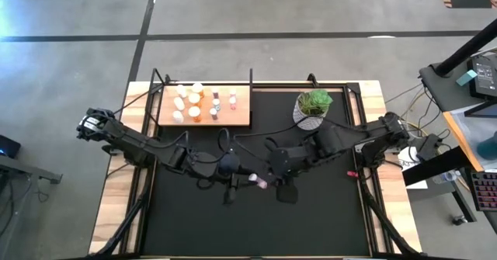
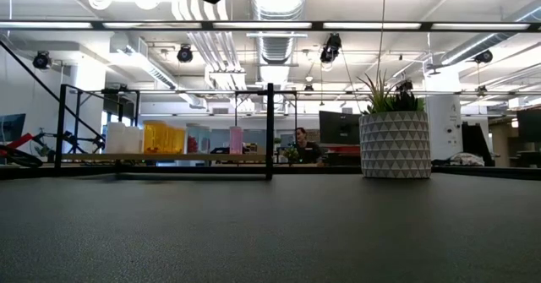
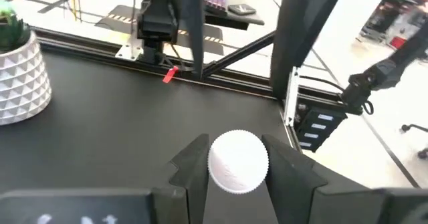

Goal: Pick and place medicine bottles onto shelf by color
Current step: Put the pink pill bottle on the shelf aligned with the other pink pill bottles

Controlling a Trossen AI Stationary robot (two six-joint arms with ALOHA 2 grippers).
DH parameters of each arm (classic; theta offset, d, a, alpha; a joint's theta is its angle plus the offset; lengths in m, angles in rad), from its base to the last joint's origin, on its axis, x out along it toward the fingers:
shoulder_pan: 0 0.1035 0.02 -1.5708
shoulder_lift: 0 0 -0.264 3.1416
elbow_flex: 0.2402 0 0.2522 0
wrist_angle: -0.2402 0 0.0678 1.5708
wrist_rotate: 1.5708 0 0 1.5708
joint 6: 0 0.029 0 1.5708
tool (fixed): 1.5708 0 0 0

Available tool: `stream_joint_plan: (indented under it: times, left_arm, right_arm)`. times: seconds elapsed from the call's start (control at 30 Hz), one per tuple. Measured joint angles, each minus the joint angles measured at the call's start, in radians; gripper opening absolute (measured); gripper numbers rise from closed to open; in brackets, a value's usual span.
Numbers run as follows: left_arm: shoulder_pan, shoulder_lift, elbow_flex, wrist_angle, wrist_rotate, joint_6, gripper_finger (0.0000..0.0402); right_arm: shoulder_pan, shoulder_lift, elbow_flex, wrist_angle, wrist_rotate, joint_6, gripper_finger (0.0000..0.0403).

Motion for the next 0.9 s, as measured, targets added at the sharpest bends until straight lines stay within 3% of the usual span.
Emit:
stream_joint_plan:
  times: [0.2, 0.4, 0.63, 0.9]
  left_arm:
    - [0.040, 0.000, 0.000, -0.001, -0.039, -0.034, 0.0109]
    - [0.139, 0.000, 0.000, -0.042, -0.055, -0.161, 0.0109]
    - [0.237, 0.000, 0.016, -0.138, -0.055, -0.184, 0.0109]
    - [0.322, -0.006, 0.117, -0.484, -0.099, -0.187, 0.0109]
  right_arm:
    - [0.006, -0.044, 0.102, -0.157, 0.042, -0.082, 0.0214]
    - [0.016, -0.162, 0.043, -0.147, 0.114, -0.194, 0.0214]
    - [0.016, -0.352, -0.214, 0.085, 0.114, -0.324, 0.0215]
    - [0.016, -0.626, -0.598, 0.405, 0.114, -0.368, 0.0215]
